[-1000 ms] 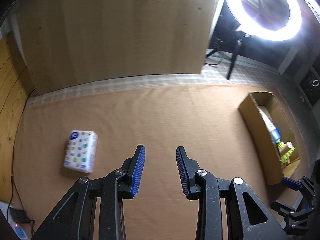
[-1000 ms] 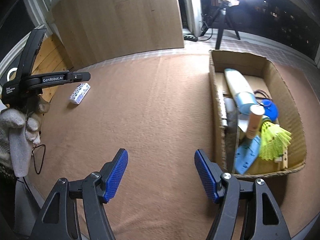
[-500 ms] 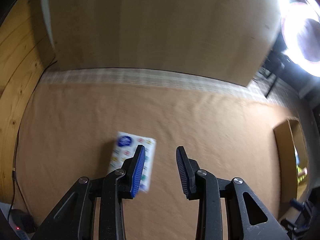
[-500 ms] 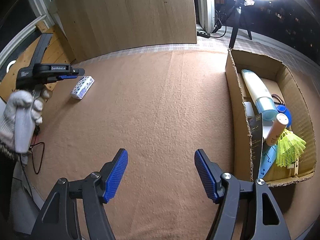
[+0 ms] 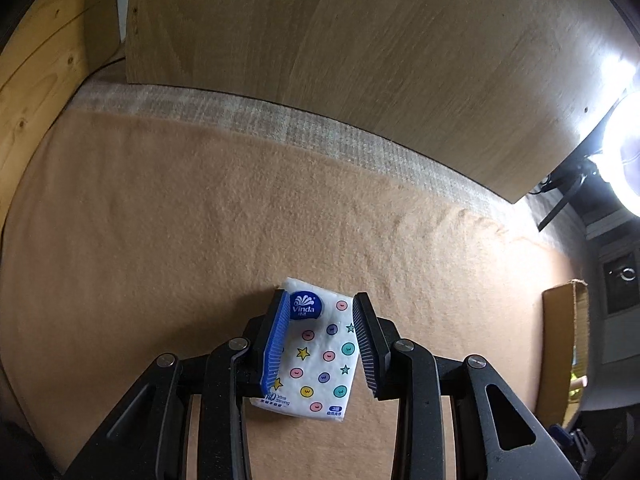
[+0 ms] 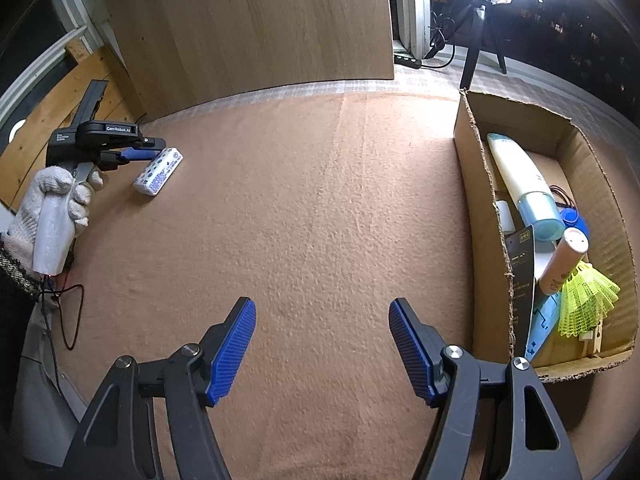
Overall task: Organize objects
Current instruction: 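Close the left gripper on the tissue pack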
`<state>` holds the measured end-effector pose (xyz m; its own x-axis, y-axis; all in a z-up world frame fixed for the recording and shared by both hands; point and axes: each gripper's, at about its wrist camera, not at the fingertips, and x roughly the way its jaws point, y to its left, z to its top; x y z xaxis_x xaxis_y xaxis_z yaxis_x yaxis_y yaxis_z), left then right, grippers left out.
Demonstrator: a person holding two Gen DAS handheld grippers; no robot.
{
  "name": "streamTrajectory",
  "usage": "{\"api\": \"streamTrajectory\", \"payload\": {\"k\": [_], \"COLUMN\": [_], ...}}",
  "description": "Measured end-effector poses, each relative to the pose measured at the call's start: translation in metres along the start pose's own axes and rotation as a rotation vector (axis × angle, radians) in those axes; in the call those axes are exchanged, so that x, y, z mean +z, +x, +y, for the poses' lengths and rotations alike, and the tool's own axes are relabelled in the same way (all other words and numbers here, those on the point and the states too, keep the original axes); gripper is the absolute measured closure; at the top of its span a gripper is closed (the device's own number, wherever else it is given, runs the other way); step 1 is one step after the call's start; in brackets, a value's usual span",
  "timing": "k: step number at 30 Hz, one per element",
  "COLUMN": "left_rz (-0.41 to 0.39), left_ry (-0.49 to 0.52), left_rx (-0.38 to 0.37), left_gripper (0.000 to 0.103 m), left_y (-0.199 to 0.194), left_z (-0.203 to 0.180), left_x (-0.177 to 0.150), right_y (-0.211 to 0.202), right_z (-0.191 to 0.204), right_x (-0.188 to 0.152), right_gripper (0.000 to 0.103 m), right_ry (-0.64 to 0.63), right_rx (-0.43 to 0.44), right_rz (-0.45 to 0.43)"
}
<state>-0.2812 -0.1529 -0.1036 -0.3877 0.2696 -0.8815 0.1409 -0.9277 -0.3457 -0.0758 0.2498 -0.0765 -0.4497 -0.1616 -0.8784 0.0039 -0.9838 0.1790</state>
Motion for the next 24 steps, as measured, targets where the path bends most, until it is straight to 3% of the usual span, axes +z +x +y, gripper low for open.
{"api": "streamTrajectory", "payload": {"k": [6, 11, 24], "left_rz": [-0.004, -0.003, 0.003], "left_ry": [0.018, 0.013, 0.041], "left_rx": [0.019, 0.062, 0.012], "left_gripper": [0.070, 0.062, 0.063], "left_y": [0.002, 0.008, 0.013], "left_z": [-0.004, -0.003, -0.036], "left_x": [-0.004, -0.007, -0.035], "right_y": [0.002, -0.001, -0.007], "right_z": [0.001, 0.001, -0.006], "right_x": [0.002, 0.000, -0.006], "right_gripper": [0.038, 0.038, 0.038], "right_ry": [-0.006, -0.001, 0.018], "right_rx": [0.011, 0.015, 0.025], "right_rz": [0.001, -0.003, -0.011]}}
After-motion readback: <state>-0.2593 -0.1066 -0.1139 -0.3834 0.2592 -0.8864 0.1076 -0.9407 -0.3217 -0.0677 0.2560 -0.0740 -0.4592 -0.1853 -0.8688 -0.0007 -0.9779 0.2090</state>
